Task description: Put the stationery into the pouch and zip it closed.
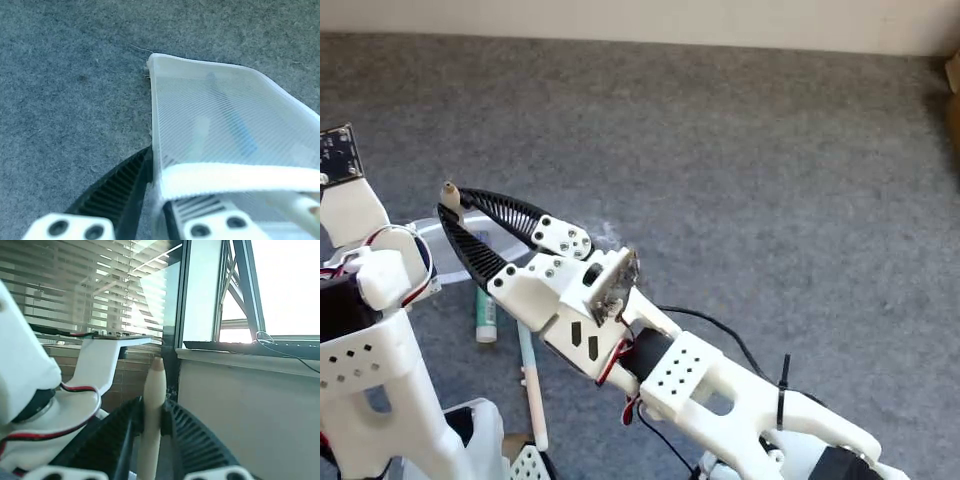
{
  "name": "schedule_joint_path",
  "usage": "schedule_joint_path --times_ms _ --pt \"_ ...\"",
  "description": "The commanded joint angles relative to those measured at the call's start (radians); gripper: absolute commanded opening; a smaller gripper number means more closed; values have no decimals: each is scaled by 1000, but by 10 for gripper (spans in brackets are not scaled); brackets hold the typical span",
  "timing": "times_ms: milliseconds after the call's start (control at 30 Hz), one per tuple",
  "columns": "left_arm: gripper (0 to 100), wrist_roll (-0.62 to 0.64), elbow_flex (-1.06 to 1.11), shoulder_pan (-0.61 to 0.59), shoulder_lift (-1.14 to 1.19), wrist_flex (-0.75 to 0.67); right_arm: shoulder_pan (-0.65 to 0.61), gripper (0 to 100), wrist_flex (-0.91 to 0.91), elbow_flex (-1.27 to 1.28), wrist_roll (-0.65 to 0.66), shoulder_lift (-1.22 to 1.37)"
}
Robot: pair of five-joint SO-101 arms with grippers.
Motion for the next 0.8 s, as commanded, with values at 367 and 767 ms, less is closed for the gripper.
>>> schedule_joint_path --times_ms 367,767 --pt "7 5 -12 -10 2 -21 12 152 84 -41 17 -8" --pt "7 5 -12 -12 2 -21 8 152 191 -19 129 -148"
